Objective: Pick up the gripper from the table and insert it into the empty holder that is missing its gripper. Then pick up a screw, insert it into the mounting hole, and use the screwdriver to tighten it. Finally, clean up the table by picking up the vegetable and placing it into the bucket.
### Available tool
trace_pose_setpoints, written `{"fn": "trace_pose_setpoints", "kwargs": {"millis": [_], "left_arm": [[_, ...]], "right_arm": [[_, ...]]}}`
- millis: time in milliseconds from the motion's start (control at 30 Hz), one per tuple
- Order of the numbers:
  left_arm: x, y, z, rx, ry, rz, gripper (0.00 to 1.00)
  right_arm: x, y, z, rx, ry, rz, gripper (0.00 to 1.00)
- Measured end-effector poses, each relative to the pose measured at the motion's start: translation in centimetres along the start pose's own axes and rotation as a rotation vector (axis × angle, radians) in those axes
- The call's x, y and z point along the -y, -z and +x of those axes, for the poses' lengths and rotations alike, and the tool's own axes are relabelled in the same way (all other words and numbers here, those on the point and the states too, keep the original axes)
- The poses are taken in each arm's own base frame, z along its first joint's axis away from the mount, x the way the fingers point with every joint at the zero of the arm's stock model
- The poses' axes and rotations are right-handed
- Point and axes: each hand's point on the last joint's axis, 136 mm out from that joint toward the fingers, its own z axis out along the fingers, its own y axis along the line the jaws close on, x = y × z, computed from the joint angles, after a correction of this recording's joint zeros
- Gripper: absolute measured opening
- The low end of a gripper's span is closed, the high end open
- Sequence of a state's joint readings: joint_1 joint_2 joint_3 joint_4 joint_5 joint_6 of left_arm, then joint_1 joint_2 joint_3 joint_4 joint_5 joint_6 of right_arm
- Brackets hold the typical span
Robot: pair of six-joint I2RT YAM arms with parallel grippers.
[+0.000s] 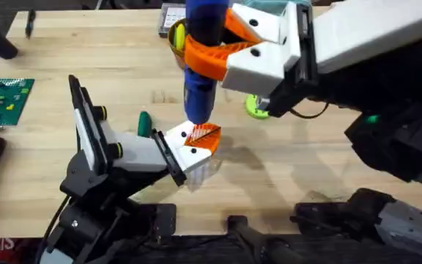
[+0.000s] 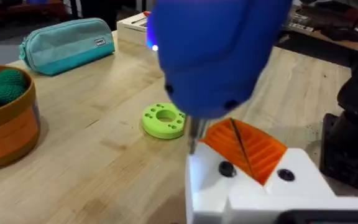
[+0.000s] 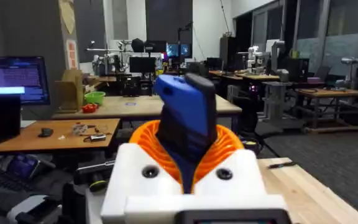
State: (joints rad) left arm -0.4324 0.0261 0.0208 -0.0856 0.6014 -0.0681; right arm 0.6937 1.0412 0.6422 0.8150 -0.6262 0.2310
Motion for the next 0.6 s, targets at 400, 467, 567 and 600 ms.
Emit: {"fn": "trace_pose_setpoints", "kwargs": {"millis": [400,467,567,600], "left_arm": [[0.0,0.0,0.0,0.0,0.0,0.0,0.015],[0.0,0.0,0.0,0.0,0.0,0.0,0.015],[0.0,0.0,0.0,0.0,0.0,0.0,0.015],[0.0,0.0,0.0,0.0,0.0,0.0,0.015]], "right_arm": [[0.1,-0.1,0.6,-0.019,-0.014,-0.001,0.055],[0.1,-0.1,0.7,-0.025,-0.019,-0.003,0.055],[0.3,-0.1,1.9,-0.074,-0.057,0.005,0.055],[0.4,-0.1,2.4,-0.097,-0.076,0.009,0.055]]}}
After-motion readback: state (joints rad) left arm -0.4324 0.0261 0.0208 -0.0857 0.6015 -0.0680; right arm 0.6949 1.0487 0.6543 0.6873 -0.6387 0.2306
